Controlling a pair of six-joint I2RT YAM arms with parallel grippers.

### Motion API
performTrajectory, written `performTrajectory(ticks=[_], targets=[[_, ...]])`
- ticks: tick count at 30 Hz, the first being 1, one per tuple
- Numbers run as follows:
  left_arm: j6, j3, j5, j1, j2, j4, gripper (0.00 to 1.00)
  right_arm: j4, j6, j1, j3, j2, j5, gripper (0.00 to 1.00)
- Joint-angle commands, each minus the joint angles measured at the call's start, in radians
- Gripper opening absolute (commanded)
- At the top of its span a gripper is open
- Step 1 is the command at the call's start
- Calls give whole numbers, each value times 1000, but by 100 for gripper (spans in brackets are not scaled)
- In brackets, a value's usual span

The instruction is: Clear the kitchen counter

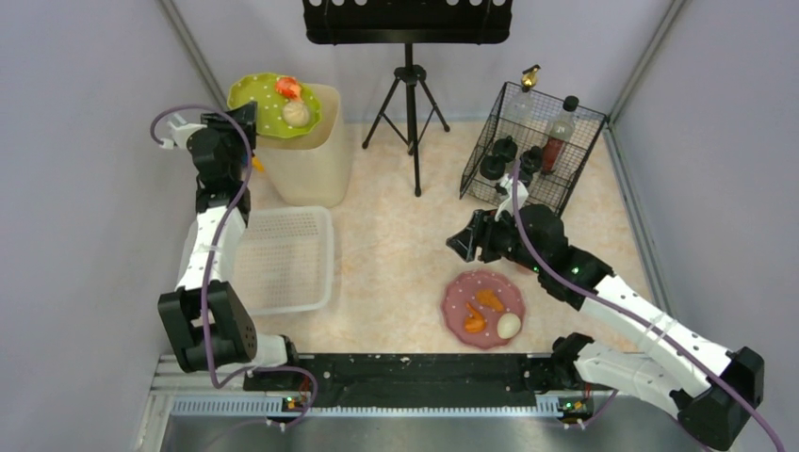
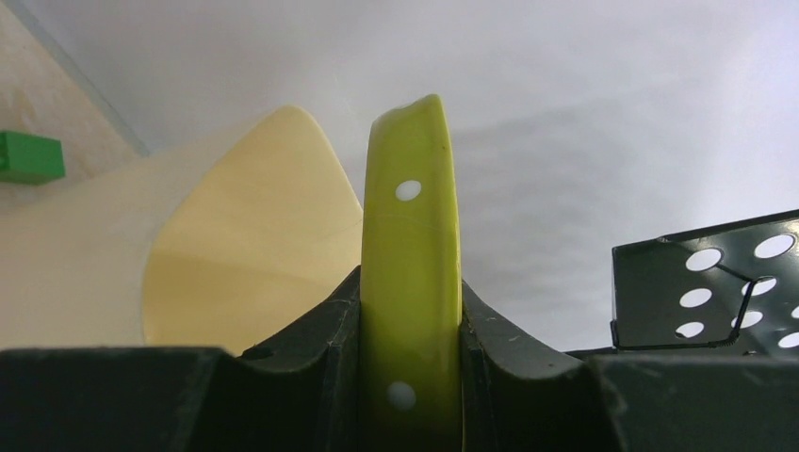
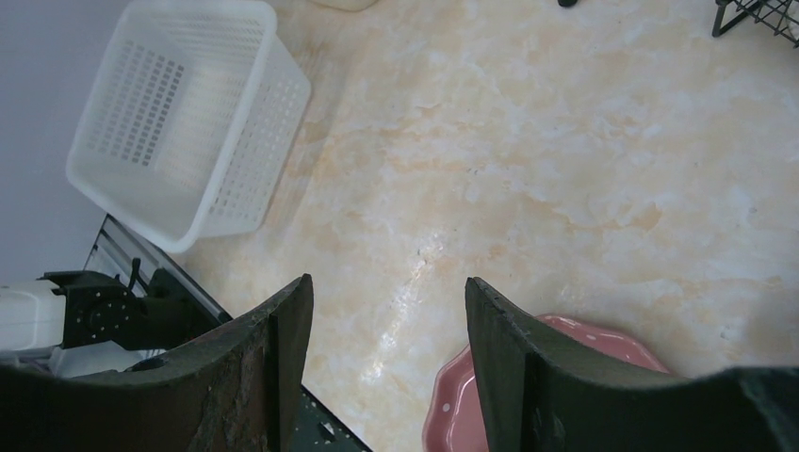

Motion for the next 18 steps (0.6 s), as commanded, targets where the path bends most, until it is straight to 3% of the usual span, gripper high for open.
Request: performTrajectory(ticks=[1,18], targets=[[37,123,25,22,-26,208,0,67,-23,10,-2,13,-29,60],[323,289,95,29,42,85,0,65,-29,10,-33,-29,-36,59]])
